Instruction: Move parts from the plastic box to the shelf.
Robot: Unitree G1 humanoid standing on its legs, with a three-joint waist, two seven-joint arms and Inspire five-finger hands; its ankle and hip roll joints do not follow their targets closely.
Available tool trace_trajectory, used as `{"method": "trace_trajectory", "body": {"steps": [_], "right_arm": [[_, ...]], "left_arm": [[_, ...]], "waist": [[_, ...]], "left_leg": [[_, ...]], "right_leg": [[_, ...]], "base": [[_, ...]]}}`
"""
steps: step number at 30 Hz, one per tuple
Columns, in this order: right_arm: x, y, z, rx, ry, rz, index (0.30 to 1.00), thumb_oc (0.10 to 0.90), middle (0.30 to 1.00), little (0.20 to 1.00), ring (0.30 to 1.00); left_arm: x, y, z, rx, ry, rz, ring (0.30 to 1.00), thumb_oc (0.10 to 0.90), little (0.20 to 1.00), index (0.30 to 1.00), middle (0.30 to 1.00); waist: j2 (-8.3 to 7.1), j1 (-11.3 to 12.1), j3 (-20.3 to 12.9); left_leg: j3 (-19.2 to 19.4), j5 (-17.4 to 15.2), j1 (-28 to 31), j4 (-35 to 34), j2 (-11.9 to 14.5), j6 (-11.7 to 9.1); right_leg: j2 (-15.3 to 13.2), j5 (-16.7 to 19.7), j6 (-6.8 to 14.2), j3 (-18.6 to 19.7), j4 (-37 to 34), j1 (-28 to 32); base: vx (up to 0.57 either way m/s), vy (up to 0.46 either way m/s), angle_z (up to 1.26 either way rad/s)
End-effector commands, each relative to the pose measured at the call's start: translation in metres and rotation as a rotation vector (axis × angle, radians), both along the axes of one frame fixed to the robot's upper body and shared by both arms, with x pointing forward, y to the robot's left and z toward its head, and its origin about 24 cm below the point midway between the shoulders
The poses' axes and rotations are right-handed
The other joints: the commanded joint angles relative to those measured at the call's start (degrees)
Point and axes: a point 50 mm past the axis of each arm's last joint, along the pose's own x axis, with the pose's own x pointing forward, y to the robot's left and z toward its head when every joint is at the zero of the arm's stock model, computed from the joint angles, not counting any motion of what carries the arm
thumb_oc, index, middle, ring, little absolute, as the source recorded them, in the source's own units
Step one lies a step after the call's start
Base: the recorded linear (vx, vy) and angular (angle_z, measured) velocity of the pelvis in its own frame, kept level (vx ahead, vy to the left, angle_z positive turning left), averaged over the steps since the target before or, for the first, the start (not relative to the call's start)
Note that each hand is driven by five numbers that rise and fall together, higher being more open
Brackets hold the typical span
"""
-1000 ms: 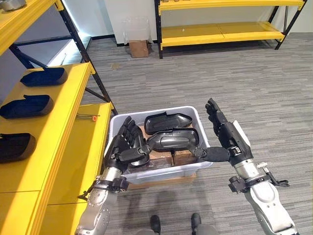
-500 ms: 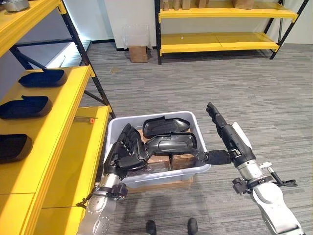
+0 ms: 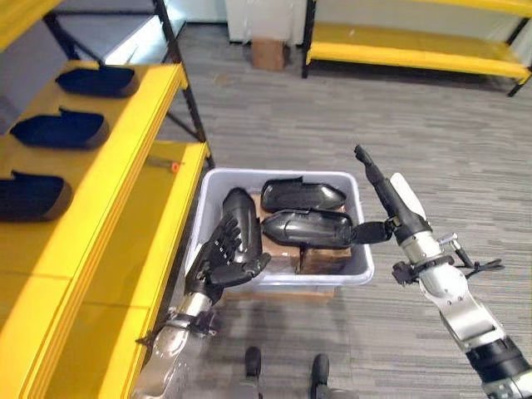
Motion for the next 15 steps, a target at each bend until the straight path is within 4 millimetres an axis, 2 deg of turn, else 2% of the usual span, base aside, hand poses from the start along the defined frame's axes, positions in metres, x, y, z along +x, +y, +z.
{"method": "trace_trajectory", "body": {"steps": [1,2,4,10,14,15], "right_arm": [[0.002,0.017,0.086,0.006,-0.406,0.026,1.000,0.900,1.000,1.000,1.000],[0.003,0.018,0.087,0.006,-0.409,0.026,1.000,0.900,1.000,1.000,1.000],[0.010,0.026,0.109,-0.038,-0.476,0.022,1.000,0.900,1.000,1.000,1.000],[0.020,0.039,0.133,-0.097,-0.532,0.020,1.000,0.900,1.000,1.000,1.000],[0.023,0.041,0.144,-0.129,-0.559,0.007,1.000,0.900,1.000,1.000,1.000],[0.027,0.038,0.154,-0.180,-0.586,-0.033,1.000,0.900,1.000,1.000,1.000]], "left_arm": [[0.017,-0.001,0.066,-0.019,-0.319,-0.014,1.000,0.900,1.000,1.000,1.000],[0.017,0.000,0.067,-0.019,-0.322,-0.012,1.000,0.900,1.000,1.000,1.000],[0.022,-0.005,0.078,-0.015,-0.367,-0.018,1.000,0.900,1.000,1.000,1.000],[0.028,-0.004,0.094,-0.007,-0.431,0.012,1.000,0.900,1.000,1.000,1.000],[0.029,-0.002,0.098,-0.010,-0.447,0.033,1.000,0.900,1.000,1.000,1.000],[0.030,-0.002,0.101,-0.022,-0.462,0.037,1.000,0.900,1.000,1.000,1.000]], "waist": [[-2.31,0.55,3.66],[-2.29,0.48,3.61],[-2.38,1.17,5.66],[-2.30,2.06,8.61],[-2.53,2.46,9.50],[-2.84,2.82,10.20]], "left_leg": [[-0.46,-4.66,-2.97,3.29,3.03,-1.46],[-0.45,-4.71,-3.34,3.52,3.06,-1.46],[-0.59,-4.53,-5.55,4.47,2.96,-1.36],[-0.61,-4.14,-9.18,5.56,2.74,-1.35],[-0.85,-3.95,-10.62,5.88,2.47,-1.33],[-1.09,-3.84,-11.71,5.99,2.21,-1.34]], "right_leg": [[-7.00,-5.99,3.90,2.11,3.39,3.08],[-6.98,-6.00,3.89,2.17,3.56,2.72],[-7.07,-5.66,3.73,2.24,4.23,0.57],[-7.21,-4.88,3.61,2.24,4.90,-2.62],[-7.27,-4.40,3.62,1.84,4.59,-3.41],[-7.44,-4.13,3.66,1.61,4.39,-3.96]], "base": [[-0.11,-0.014,0.13],[-0.10,0.002,0.15],[-0.09,0.006,0.05],[-0.05,0.019,-0.01],[-0.01,0.006,0.02],[-0.02,0.018,0.09]]}}
